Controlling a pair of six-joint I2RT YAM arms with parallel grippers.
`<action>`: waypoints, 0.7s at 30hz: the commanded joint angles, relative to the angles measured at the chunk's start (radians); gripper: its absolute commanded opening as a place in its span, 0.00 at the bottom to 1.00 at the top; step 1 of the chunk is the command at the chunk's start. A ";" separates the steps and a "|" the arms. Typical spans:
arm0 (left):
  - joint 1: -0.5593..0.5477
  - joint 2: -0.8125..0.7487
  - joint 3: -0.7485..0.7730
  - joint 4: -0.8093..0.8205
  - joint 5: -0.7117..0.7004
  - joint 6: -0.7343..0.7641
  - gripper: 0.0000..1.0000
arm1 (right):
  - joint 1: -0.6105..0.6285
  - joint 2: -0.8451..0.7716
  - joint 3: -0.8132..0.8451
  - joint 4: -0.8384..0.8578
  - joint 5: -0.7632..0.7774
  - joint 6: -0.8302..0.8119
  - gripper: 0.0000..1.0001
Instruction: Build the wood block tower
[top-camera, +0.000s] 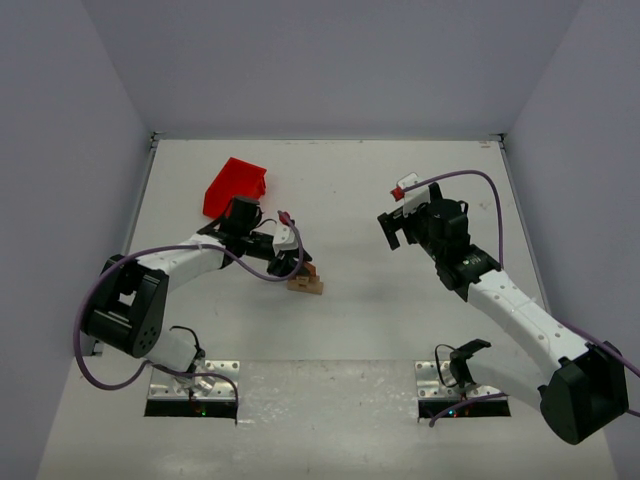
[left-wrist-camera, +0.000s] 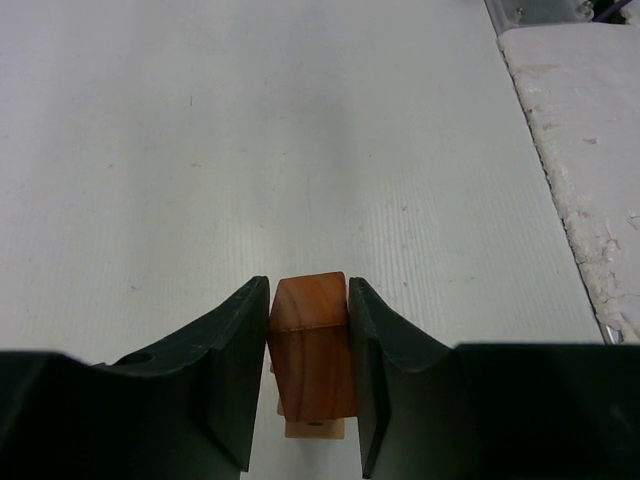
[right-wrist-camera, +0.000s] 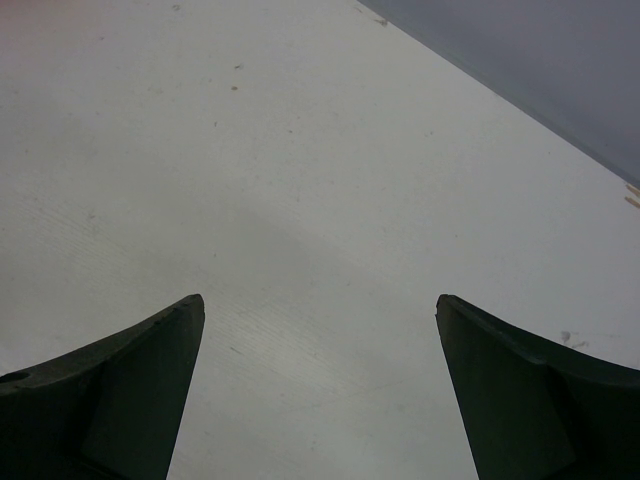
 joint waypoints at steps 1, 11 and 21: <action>-0.002 -0.028 -0.010 -0.034 0.009 0.064 0.39 | -0.001 -0.022 0.002 0.026 -0.004 0.001 0.99; -0.001 -0.030 0.017 -0.105 -0.004 0.124 0.57 | -0.001 -0.035 -0.002 0.029 -0.035 0.001 0.99; 0.013 -0.029 0.035 -0.094 -0.088 0.135 0.63 | -0.003 -0.037 -0.003 0.024 -0.041 0.002 0.99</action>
